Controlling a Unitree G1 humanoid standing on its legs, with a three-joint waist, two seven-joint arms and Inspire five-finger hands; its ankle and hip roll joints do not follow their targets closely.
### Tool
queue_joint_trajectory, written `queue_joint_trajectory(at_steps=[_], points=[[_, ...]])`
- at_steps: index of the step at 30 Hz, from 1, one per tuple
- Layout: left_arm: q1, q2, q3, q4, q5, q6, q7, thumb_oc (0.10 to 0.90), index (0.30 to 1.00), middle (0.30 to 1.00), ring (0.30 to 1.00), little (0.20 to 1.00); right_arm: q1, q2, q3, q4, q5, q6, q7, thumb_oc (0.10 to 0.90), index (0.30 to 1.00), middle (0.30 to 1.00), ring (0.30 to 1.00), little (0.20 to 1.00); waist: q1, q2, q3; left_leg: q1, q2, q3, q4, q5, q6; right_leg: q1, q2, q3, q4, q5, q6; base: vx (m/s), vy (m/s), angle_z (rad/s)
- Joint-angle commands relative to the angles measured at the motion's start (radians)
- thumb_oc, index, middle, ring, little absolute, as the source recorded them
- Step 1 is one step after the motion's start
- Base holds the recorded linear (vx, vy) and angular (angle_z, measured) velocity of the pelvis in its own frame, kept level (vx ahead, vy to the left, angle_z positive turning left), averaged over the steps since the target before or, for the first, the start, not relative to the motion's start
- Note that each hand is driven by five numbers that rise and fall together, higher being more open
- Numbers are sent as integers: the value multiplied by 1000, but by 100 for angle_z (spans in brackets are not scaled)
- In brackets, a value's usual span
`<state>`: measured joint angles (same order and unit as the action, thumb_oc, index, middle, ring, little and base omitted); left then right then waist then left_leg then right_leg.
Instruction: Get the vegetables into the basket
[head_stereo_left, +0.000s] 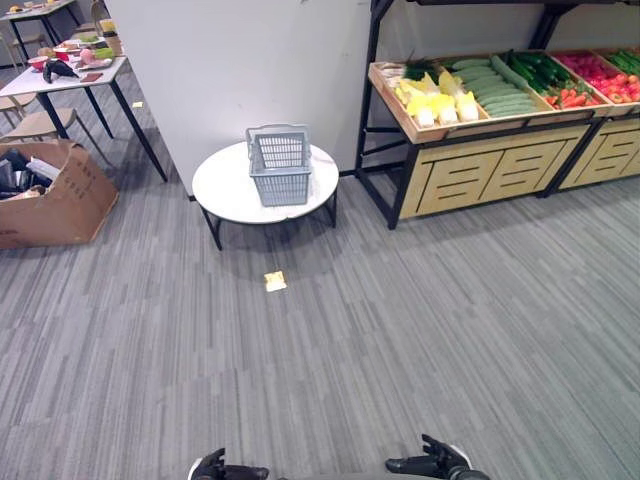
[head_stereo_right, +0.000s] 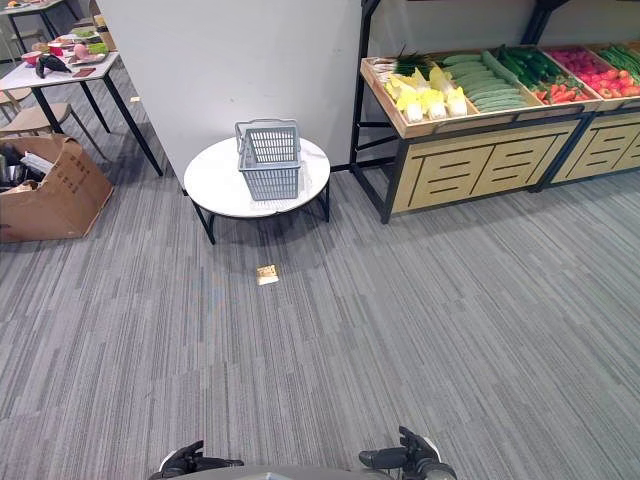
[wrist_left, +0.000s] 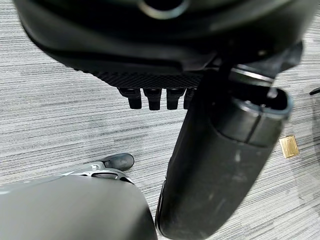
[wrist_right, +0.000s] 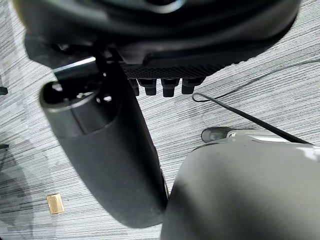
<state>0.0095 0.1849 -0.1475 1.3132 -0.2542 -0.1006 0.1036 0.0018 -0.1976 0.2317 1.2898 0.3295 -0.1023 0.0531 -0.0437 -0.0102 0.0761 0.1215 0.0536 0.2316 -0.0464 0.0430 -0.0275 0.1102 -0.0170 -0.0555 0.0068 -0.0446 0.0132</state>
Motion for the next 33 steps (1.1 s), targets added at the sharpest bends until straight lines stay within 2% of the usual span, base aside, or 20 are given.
queue_joint_trajectory(at_steps=[1,15,26,30,33], points=[[-69,-82,2,18,10,-30,0,900,1000,1000,1000,1000,-68,55,41,33,-16,-28,2,900,1000,1000,1000,1000,-17,-25,27,31,42,-55,-41,-51,-51,6,-79,-29,-94,111,80,0,0,0],[-68,-72,11,21,10,-35,7,900,1000,1000,1000,1000,-70,49,52,13,-10,-35,15,900,1000,1000,1000,1000,-17,-24,36,31,48,-56,-41,-48,-55,7,-72,-32,-94,106,78,0,0,0],[-84,-64,23,12,-18,-36,4,900,1000,1000,1000,1000,-83,22,22,5,26,-37,7,900,1000,1000,1000,1000,-25,-26,50,33,62,-48,-41,-44,-59,3,-56,-22,-94,95,71,19,-20,-1],[-91,-46,27,4,-4,-39,-14,900,1000,1000,1000,1000,-84,7,34,-38,54,-40,61,900,1000,1000,1000,1000,-27,-33,70,20,69,-51,-41,-32,-62,-5,-47,-21,-94,96,61,10,-59,-2],[-112,-31,25,0,-3,-36,-7,900,1000,1000,1000,1000,-104,-9,26,-47,64,-47,47,900,1000,1000,1000,1000,-31,-36,101,1,82,-54,-41,-15,-65,-40,-35,-21,-62,91,48,-17,-88,-1]])
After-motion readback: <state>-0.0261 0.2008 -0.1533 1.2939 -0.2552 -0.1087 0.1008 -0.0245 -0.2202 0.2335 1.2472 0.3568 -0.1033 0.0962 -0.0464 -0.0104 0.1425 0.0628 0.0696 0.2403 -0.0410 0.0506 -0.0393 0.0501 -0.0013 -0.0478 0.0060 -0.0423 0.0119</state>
